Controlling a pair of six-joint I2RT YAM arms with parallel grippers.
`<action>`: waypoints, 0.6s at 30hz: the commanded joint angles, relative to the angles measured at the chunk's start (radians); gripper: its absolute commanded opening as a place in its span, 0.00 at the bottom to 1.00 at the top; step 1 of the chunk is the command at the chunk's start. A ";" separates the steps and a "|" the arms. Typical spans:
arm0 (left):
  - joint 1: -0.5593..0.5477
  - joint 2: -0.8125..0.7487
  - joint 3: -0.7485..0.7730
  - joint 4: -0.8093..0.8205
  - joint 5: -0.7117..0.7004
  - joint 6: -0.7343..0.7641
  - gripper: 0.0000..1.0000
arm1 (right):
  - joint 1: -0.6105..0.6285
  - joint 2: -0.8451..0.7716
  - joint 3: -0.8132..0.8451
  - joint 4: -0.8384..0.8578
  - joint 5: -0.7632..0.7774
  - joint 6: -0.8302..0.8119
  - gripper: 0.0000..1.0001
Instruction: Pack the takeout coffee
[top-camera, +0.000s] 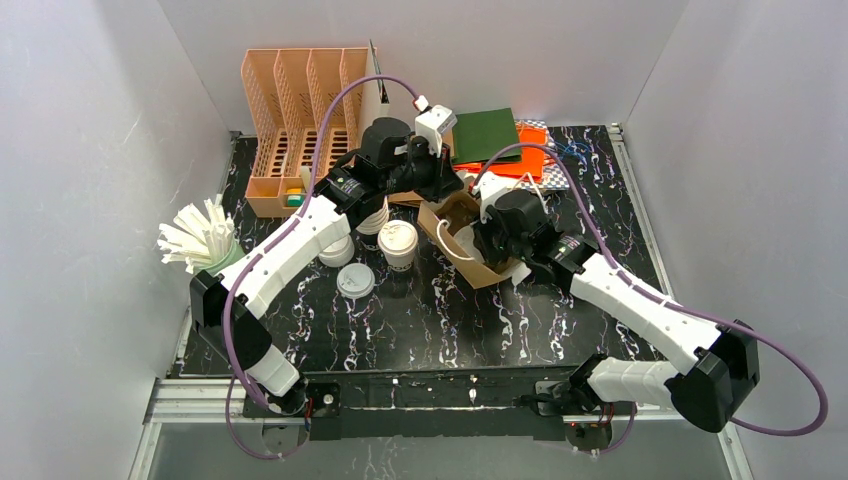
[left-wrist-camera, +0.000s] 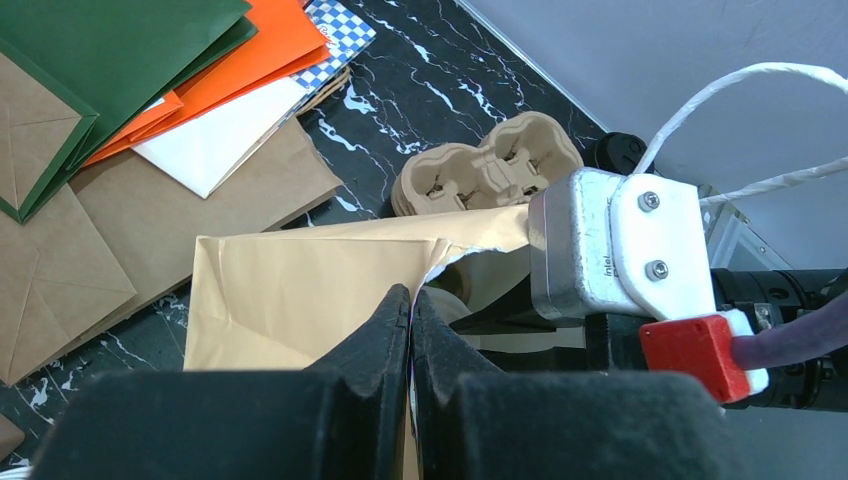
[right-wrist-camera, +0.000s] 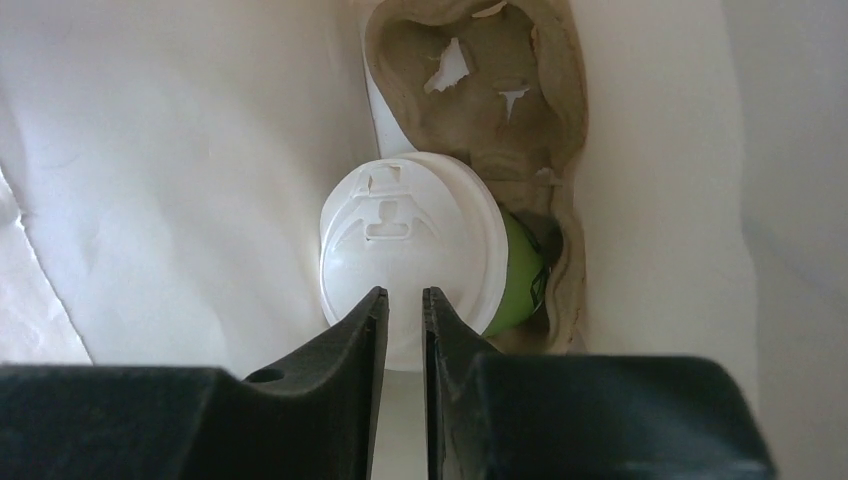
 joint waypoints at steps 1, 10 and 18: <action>0.000 -0.045 -0.003 -0.014 0.009 0.013 0.00 | 0.000 -0.010 -0.006 -0.020 0.006 -0.019 0.26; 0.017 -0.038 0.004 -0.030 0.009 0.036 0.00 | 0.000 -0.089 0.003 -0.191 0.004 -0.042 0.24; 0.033 -0.033 0.008 -0.006 0.019 0.027 0.00 | 0.000 -0.102 0.032 -0.245 0.019 -0.046 0.21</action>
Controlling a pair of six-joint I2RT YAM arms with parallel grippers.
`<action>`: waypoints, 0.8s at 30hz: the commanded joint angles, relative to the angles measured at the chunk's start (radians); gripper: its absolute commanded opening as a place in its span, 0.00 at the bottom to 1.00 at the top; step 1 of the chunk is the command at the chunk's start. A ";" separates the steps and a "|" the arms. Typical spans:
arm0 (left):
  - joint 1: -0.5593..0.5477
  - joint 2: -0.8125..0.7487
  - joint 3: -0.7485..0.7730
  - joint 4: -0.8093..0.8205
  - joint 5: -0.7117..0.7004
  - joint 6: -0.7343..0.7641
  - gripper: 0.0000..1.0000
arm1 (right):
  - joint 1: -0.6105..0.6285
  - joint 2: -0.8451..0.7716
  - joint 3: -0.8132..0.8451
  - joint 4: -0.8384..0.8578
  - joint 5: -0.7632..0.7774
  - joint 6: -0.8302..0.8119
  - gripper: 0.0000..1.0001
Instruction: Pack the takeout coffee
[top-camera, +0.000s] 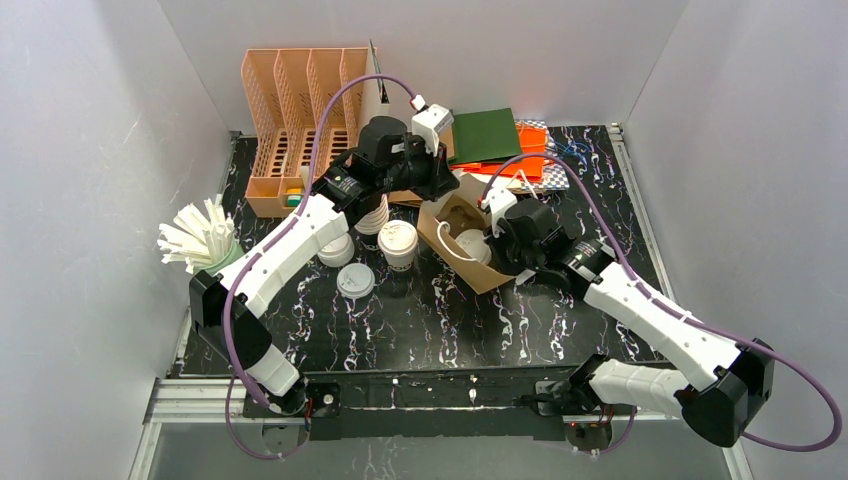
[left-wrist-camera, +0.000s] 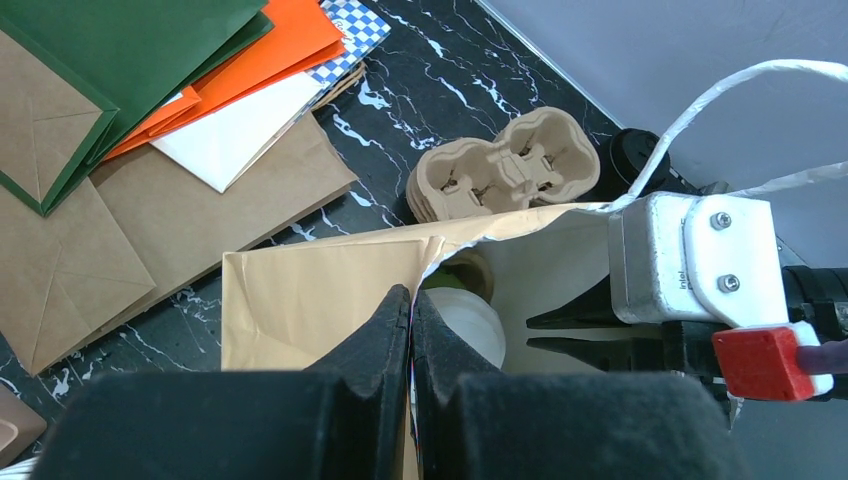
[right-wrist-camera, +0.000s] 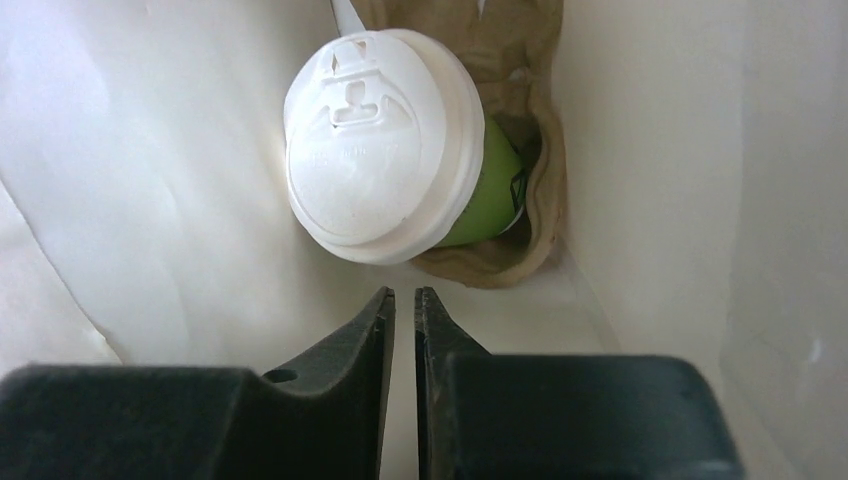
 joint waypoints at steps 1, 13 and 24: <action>0.012 -0.033 0.009 0.014 0.026 -0.002 0.00 | 0.000 -0.023 0.033 -0.001 -0.003 -0.019 0.22; 0.012 -0.005 0.026 0.029 0.085 -0.020 0.00 | 0.001 0.122 0.107 0.163 -0.116 -0.131 0.95; 0.012 0.020 0.053 0.019 0.105 -0.026 0.00 | 0.045 0.258 0.140 0.096 -0.056 -0.211 0.98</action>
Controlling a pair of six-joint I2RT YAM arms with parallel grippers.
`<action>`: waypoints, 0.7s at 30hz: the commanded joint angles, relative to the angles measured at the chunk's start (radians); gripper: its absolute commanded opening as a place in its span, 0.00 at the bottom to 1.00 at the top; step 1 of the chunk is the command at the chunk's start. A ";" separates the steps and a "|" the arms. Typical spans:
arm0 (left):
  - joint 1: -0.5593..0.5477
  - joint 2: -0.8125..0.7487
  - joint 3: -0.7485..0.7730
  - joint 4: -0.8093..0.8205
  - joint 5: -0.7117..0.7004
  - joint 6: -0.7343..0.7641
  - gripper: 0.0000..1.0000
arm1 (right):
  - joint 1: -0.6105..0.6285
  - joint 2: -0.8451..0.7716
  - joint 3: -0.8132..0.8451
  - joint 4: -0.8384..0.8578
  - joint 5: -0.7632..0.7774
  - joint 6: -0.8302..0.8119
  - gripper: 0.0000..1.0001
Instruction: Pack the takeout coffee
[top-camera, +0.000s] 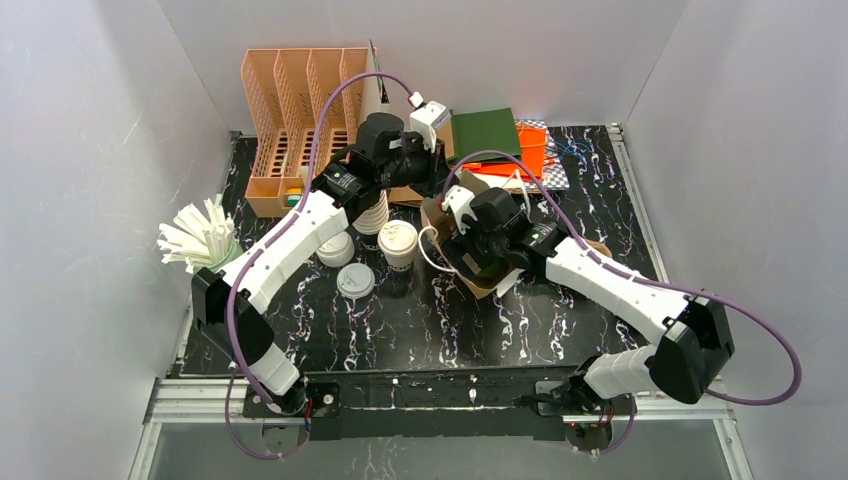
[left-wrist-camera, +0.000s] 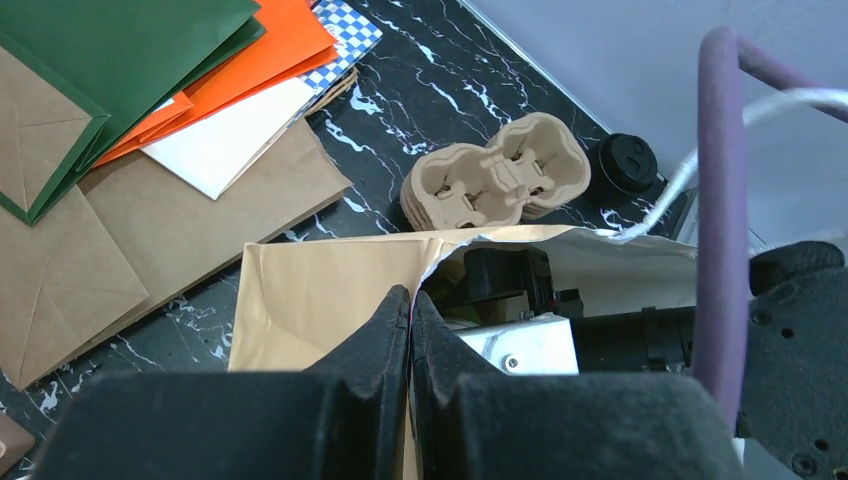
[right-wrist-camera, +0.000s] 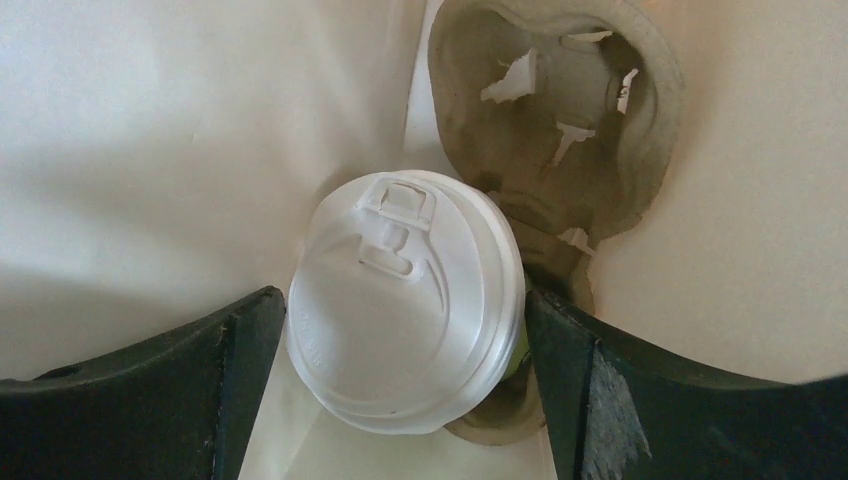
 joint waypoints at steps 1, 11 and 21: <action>-0.003 0.011 0.050 -0.002 0.048 -0.007 0.00 | 0.014 0.024 0.054 -0.005 0.032 -0.048 0.98; 0.005 0.017 0.066 -0.020 0.047 0.021 0.00 | 0.017 0.027 0.081 -0.054 0.055 -0.028 0.82; 0.042 0.015 0.067 -0.039 0.064 0.055 0.00 | 0.018 -0.077 0.066 -0.148 0.085 0.041 0.67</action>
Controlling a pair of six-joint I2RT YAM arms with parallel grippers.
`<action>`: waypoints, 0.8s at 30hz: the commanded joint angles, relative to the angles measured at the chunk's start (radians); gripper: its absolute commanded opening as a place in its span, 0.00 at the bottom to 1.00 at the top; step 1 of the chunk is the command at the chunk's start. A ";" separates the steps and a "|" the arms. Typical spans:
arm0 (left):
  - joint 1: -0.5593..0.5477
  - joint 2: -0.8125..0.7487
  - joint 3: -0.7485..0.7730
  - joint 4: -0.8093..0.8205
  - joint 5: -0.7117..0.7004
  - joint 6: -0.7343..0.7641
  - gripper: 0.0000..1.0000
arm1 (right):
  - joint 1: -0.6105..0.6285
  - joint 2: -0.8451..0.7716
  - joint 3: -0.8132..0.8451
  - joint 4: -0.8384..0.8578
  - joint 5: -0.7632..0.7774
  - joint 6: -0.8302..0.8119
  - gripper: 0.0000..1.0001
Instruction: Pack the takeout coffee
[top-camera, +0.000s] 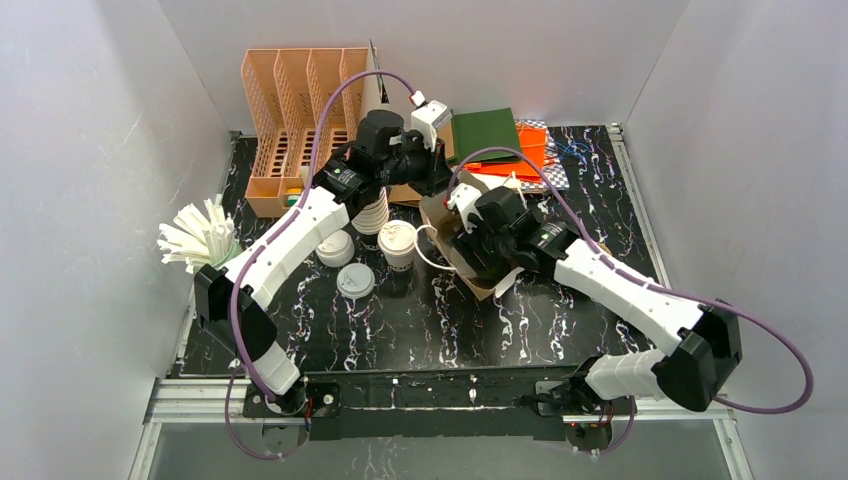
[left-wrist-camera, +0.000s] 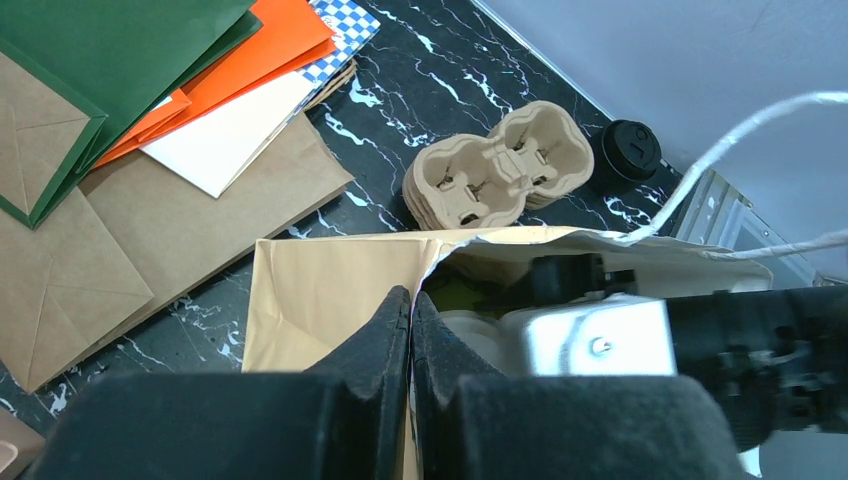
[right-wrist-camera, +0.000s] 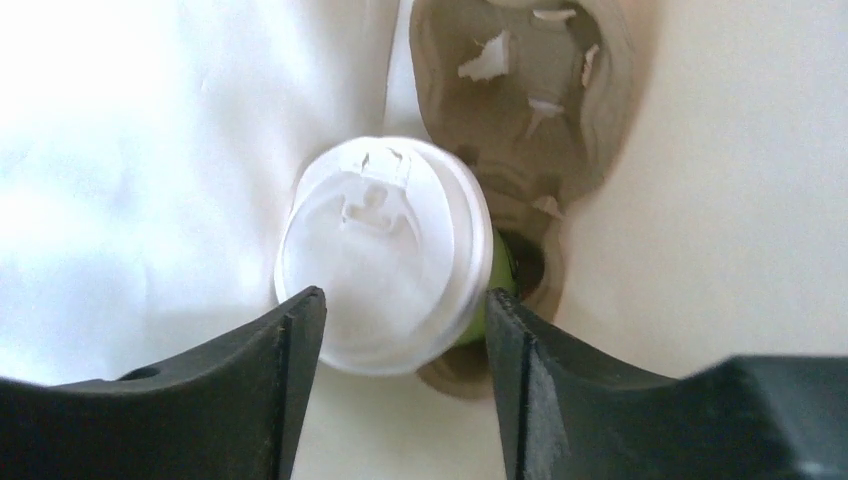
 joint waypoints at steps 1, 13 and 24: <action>0.020 -0.012 0.035 -0.008 0.040 0.022 0.00 | 0.007 -0.063 0.028 -0.074 0.033 0.041 0.64; 0.042 -0.025 0.019 -0.007 0.052 0.036 0.00 | 0.006 -0.082 0.028 -0.204 0.100 0.075 0.40; 0.049 -0.033 -0.004 0.013 0.082 0.027 0.00 | 0.004 -0.082 0.007 -0.225 0.176 0.119 0.18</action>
